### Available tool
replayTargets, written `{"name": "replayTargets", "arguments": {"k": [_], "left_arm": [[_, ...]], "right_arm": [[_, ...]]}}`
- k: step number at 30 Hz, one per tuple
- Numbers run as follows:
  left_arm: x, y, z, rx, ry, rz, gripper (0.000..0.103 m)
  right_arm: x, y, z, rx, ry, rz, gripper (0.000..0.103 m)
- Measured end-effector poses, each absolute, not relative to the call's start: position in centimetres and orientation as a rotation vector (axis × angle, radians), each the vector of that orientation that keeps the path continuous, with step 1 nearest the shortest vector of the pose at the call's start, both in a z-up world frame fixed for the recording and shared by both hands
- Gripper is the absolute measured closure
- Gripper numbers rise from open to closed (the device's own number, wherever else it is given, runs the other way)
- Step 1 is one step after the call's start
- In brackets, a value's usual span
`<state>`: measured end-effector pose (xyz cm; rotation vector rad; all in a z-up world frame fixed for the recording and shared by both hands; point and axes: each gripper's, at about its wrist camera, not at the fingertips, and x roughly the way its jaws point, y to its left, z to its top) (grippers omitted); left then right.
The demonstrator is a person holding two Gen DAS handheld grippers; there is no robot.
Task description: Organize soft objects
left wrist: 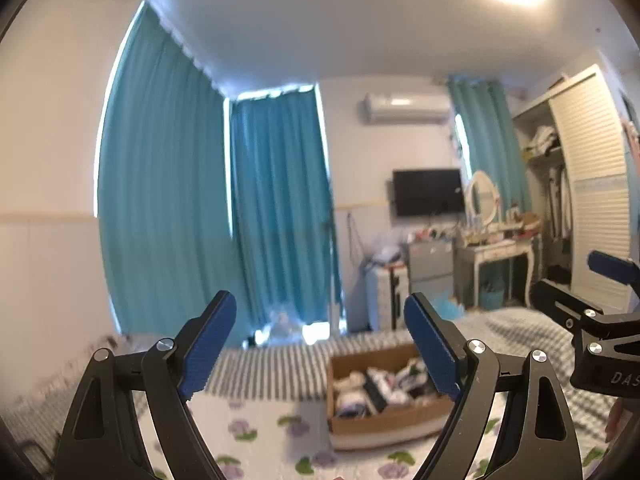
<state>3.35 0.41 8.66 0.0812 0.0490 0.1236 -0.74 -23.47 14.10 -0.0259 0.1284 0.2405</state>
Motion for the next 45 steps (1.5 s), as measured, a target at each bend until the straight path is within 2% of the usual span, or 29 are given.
{"name": "replayTargets", "arguments": {"k": [6, 12, 45], "left_arm": [[6.6, 0.6, 2.5, 0.084, 0.201, 0.126, 0.016], [7.5, 0.2, 0.6, 0.073, 0.254, 0.119, 0.016], [6.9, 0.3, -0.7, 0.029, 0.279, 0.047, 0.016]], "right_arm": [[3.8, -24.2, 7.4, 0.019, 0.258, 0.236, 0.000], [5.2, -24.1, 4.7, 0.016, 0.321, 0.229, 0.000], [4.7, -23.0, 4.1, 0.005, 0.317, 0.257, 0.000]]}}
